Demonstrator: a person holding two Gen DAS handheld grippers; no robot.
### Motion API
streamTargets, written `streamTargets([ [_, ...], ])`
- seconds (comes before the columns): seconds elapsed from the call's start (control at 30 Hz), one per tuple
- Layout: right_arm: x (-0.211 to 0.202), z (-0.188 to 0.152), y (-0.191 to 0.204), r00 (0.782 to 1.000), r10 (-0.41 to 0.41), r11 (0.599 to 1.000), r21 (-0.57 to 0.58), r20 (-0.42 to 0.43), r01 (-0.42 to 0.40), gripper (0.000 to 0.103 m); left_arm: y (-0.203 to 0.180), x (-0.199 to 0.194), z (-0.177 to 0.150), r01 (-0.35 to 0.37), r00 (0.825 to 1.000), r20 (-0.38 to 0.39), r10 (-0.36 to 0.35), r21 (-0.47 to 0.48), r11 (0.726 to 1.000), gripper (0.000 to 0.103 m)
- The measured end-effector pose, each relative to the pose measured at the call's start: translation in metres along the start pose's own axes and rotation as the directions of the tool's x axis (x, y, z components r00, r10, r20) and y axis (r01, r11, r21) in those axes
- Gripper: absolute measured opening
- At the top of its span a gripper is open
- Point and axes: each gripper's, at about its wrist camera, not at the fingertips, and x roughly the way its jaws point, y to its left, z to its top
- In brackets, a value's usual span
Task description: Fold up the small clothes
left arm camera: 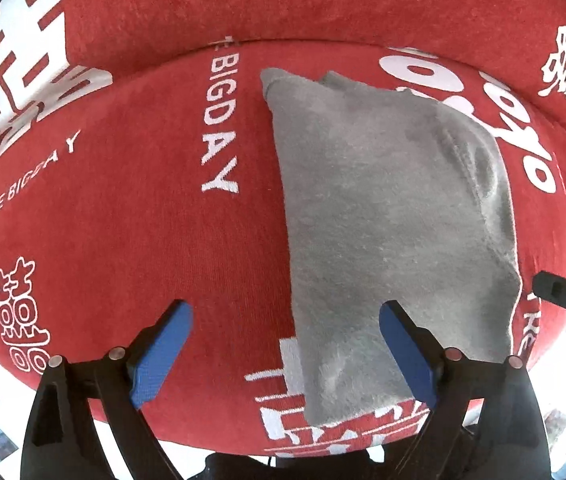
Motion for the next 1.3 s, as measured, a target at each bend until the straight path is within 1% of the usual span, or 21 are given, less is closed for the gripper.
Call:
streamTargets([
  [0.1, -0.004, 0.000, 0.014, 0.999, -0.035, 0.999, -0.031, 0.015, 0.035, 0.079, 0.000, -0.002, -0.001, 0.005, 1.000, -0.010, -0.006, -0.026, 1.000, 0.095],
  [0.27, -0.006, -0.002, 0.028, 0.993, -0.109, 0.991, -0.068, 0.040, 0.112, 0.083, 0.001, -0.010, 0.001, -0.034, 0.999, 0.004, 0.034, -0.051, 0.998, 0.095],
  [0.33, -0.007, -0.001, 0.032, 0.989, -0.141, 0.986, -0.076, 0.054, 0.145, 0.089, 0.002, -0.013, 0.002, -0.043, 0.999, 0.012, 0.044, -0.052, 0.998, 0.095],
  [0.4, -0.008, -0.002, 0.035, 0.982, -0.172, 0.981, -0.082, 0.072, 0.178, 0.089, 0.001, -0.016, 0.003, -0.054, 0.998, 0.017, 0.055, -0.048, 0.997, 0.095],
  [0.43, -0.009, -0.002, 0.035, 0.981, -0.179, 0.979, -0.084, 0.077, 0.185, 0.091, 0.001, -0.016, 0.004, -0.058, 0.998, 0.016, 0.059, -0.047, 0.997, 0.096],
  [0.47, -0.009, -0.002, 0.036, 0.979, -0.186, 0.977, -0.085, 0.082, 0.193, 0.092, 0.001, -0.016, 0.004, -0.060, 0.998, 0.014, 0.060, -0.043, 0.997, 0.100],
  [0.5, -0.009, -0.002, 0.036, 0.978, -0.191, 0.976, -0.086, 0.081, 0.198, 0.096, 0.000, -0.016, 0.004, -0.060, 0.998, 0.012, 0.060, -0.044, 0.997, 0.102],
  [0.53, -0.009, -0.002, 0.036, 0.978, -0.193, 0.976, -0.084, 0.079, 0.200, 0.103, 0.000, -0.016, 0.004, -0.060, 0.998, 0.009, 0.060, -0.044, 0.997, 0.102],
  [0.73, -0.008, 0.000, 0.037, 0.975, -0.206, 0.973, -0.090, 0.078, 0.213, 0.103, -0.003, -0.014, 0.002, -0.056, 0.998, -0.019, 0.055, -0.054, 0.997, 0.102],
  [0.87, -0.008, -0.001, 0.040, 0.973, -0.215, 0.970, -0.098, 0.079, 0.222, 0.103, -0.005, -0.015, 0.001, -0.071, 0.997, -0.008, 0.071, -0.057, 0.996, 0.102],
  [1.3, -0.006, -0.002, 0.043, 0.973, -0.221, 0.968, -0.108, 0.067, 0.227, 0.103, -0.008, -0.016, 0.002, -0.082, 0.997, -0.008, 0.082, -0.047, 0.996, 0.102],
])
